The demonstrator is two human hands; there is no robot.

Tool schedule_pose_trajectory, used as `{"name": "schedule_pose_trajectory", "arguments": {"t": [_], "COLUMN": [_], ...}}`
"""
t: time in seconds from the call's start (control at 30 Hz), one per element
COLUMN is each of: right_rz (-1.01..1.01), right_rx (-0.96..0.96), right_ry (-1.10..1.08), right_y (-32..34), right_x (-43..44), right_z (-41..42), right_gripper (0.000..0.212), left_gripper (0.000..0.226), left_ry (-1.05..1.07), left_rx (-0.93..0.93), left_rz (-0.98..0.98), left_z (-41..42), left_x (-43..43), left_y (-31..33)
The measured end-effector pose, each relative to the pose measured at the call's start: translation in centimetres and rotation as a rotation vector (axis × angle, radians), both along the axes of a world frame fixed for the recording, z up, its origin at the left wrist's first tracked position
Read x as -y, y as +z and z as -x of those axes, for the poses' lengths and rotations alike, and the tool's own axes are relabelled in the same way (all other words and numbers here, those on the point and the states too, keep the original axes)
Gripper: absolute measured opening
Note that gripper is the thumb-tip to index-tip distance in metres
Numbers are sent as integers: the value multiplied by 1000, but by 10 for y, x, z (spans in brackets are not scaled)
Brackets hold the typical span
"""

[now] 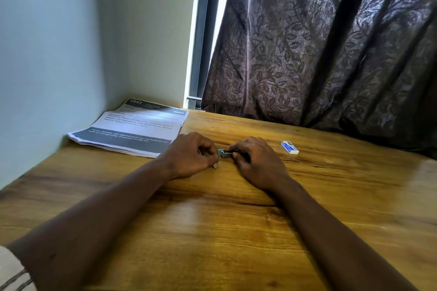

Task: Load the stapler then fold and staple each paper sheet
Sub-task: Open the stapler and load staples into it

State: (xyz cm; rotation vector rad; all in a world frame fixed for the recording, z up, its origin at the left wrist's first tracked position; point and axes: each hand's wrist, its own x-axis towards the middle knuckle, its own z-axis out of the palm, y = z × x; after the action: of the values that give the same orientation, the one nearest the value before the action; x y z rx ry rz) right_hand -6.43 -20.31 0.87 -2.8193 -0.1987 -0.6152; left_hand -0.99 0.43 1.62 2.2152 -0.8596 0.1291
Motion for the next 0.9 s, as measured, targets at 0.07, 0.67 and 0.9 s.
{"name": "schedule_pose_trajectory", "arguments": {"t": [0.07, 0.67, 0.9], "right_rz": [10, -155, -127], "right_rx": [9, 35, -11], "right_ry": [27, -757, -789], "right_y": [0, 11, 3], "right_x": [3, 72, 81], "right_z": [0, 0, -5], "right_gripper": [28, 58, 36], "left_gripper": [7, 144, 148], "left_ry": [-12, -48, -69], "left_rx": [-6, 4, 6], "left_rz": [-18, -640, -644], "left_z": [-1, -4, -7], "left_x": [-2, -1, 0], "left_y": [0, -3, -4]}}
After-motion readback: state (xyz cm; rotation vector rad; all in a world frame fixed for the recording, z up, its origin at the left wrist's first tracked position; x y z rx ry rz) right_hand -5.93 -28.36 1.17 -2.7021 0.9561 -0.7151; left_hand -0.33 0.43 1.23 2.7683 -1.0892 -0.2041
